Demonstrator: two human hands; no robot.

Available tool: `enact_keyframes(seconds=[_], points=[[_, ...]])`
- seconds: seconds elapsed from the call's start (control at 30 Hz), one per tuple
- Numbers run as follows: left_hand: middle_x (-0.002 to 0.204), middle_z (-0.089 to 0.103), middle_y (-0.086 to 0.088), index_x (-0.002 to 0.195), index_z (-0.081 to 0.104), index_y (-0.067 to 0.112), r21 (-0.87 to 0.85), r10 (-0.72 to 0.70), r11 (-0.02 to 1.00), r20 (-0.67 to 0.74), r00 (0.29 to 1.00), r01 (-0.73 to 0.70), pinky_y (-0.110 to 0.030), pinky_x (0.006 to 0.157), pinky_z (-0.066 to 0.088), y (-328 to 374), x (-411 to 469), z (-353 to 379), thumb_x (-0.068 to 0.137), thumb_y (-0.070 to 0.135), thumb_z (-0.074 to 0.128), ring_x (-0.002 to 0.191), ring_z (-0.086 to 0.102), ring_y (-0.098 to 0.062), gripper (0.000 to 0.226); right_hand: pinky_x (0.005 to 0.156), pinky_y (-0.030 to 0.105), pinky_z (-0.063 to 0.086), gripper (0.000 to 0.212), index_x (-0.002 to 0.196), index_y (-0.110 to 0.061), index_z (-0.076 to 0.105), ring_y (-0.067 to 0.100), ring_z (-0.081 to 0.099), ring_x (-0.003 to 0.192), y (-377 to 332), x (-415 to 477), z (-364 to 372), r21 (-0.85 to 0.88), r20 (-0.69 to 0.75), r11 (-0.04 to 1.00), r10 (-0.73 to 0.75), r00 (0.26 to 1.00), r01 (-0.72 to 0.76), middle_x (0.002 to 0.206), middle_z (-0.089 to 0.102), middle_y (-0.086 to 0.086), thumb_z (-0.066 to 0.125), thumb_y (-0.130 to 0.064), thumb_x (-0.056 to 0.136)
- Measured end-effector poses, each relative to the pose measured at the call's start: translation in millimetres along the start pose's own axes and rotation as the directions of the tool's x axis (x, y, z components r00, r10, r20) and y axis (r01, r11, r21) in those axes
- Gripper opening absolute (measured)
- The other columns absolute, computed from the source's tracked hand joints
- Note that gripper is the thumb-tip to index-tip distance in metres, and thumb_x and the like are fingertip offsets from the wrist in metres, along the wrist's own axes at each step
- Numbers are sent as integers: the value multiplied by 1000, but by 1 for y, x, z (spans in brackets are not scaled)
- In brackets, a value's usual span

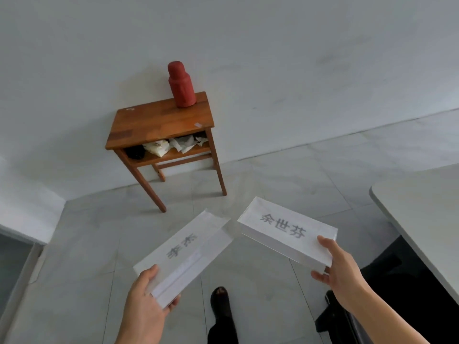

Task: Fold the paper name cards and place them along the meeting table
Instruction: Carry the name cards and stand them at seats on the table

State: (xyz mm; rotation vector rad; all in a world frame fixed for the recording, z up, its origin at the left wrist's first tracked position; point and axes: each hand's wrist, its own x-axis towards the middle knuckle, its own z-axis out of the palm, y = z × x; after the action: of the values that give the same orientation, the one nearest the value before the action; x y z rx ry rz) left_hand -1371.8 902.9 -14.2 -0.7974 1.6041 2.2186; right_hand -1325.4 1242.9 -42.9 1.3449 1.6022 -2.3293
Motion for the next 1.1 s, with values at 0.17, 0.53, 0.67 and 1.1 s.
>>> enact_keyframes(seconds=[0.17, 0.53, 0.67, 1.1], points=[[102, 61, -19, 115, 60, 12, 70, -42, 997, 86, 995, 36, -38, 63, 40, 48, 113, 51, 90, 29, 52, 80, 54, -31, 32, 63, 39, 50, 10, 87, -19, 58, 27, 56, 84, -30, 66, 38, 92, -151, 996, 23, 988, -9, 90, 58, 12, 59, -29, 90], [118, 62, -16, 123, 51, 18, 405, -101, 914, 327, 939, -43, -42, 71, 47, 143, 321, 242, 88, 33, 56, 101, 56, -33, 38, 61, 37, 51, 10, 90, -17, 62, 26, 57, 82, -129, 166, 87, 284, -420, 954, 30, 907, 100, 91, 63, 11, 59, -27, 91], [120, 63, -14, 126, 52, 20, 431, -179, 902, 427, 887, -25, -40, 72, 44, 137, 366, 327, 88, 28, 56, 100, 55, -31, 39, 61, 36, 52, 14, 94, -17, 64, 26, 58, 83, -158, 221, 67, 309, -485, 943, 47, 873, 121, 93, 65, 10, 60, -29, 89], [94, 63, -9, 98, 55, 20, 442, -183, 896, 443, 877, -36, -36, 66, 45, 165, 479, 613, 87, 19, 56, 79, 58, -27, 12, 60, 34, 53, 21, 99, -14, 67, 24, 59, 80, -349, 423, 2, 381, -534, 896, 15, 845, 226, 93, 66, 9, 61, -30, 87]])
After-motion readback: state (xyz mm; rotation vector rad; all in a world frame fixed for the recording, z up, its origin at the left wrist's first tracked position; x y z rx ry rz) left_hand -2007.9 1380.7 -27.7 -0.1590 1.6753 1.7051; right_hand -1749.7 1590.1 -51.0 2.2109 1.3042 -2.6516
